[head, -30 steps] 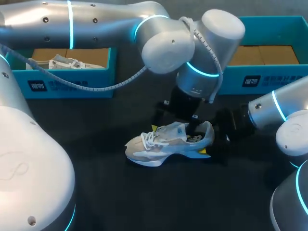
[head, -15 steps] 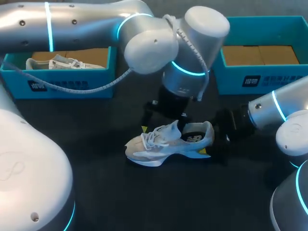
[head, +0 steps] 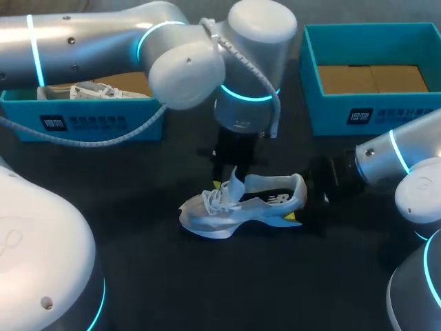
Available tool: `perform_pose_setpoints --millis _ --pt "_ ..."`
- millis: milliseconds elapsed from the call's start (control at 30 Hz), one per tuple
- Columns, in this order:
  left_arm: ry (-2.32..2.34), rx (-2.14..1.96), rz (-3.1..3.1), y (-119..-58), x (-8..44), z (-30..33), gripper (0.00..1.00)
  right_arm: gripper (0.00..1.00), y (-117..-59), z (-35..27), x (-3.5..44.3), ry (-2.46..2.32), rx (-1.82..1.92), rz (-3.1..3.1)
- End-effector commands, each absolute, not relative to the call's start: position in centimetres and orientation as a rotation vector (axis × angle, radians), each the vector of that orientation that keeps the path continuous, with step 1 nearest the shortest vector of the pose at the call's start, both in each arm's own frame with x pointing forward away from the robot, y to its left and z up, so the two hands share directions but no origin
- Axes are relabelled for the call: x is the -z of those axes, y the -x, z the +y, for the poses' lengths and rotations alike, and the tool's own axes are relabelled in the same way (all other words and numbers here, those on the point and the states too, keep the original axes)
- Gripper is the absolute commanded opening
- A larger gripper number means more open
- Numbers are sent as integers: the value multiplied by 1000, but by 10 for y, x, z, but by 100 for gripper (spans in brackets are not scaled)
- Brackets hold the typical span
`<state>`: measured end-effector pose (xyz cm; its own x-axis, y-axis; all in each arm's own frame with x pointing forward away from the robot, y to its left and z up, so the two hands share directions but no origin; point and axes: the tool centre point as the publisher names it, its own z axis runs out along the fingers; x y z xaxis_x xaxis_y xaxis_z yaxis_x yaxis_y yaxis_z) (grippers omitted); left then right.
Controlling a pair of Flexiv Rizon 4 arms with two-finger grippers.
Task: Take the shoe out of the shoebox, open the shoe tongue, remove and reinsert the insole, then place the shoe into the shoebox
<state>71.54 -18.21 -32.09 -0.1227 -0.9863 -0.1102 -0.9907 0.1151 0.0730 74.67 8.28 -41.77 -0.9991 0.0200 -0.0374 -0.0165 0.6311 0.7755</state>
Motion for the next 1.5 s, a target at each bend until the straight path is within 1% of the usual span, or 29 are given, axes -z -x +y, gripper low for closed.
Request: perform_pose_setpoints --millis 33,367,767,800,867,967,1000,1033,1067,1100,1167,1367,1433,1500 --pt "2108 -78 2405 -717 322 -174 0 0 -746 85 418 -4 -1327 2799" --pt "2120 40 2513 -714 320 -156 0 0 -746 85 418 -4 -1327 2799" --pt "2195 -19 2480 -703 335 -134 0 0 -746 85 418 -4 -1327 2799" --pt "2207 -28 2474 -703 337 -132 2 0 -746 85 418 -4 -1327 2799" --pt "2228 -42 2463 -701 341 -127 7 0 -746 85 418 -4 -1327 2799" --pt "2259 -77 2437 -699 348 -121 18 0 -746 85 418 -4 -1327 2799" --pt "2264 -87 2434 -699 349 -120 26 0 -746 85 418 -4 -1327 2799" --pt "2270 -96 2428 -698 350 -119 40 0 -746 85 418 -4 -1327 2799" --pt "2273 -99 2427 -698 351 -118 49 0 -746 85 418 -4 -1327 2799" --pt "2279 -104 2426 -697 352 -118 54 0 -746 85 418 -4 -1327 2799" --pt "2288 -109 2421 -697 354 -117 73 0 -746 85 418 -4 -1327 2799" --pt "2320 -132 2391 -696 361 -112 76 0 -746 85 418 -4 -1327 2799" --pt "2329 -146 2384 -695 364 -111 75 0 -746 85 418 -4 -1327 2799" --pt "2338 -160 2380 -695 368 -110 76 0 -746 85 418 -4 -1327 2799"
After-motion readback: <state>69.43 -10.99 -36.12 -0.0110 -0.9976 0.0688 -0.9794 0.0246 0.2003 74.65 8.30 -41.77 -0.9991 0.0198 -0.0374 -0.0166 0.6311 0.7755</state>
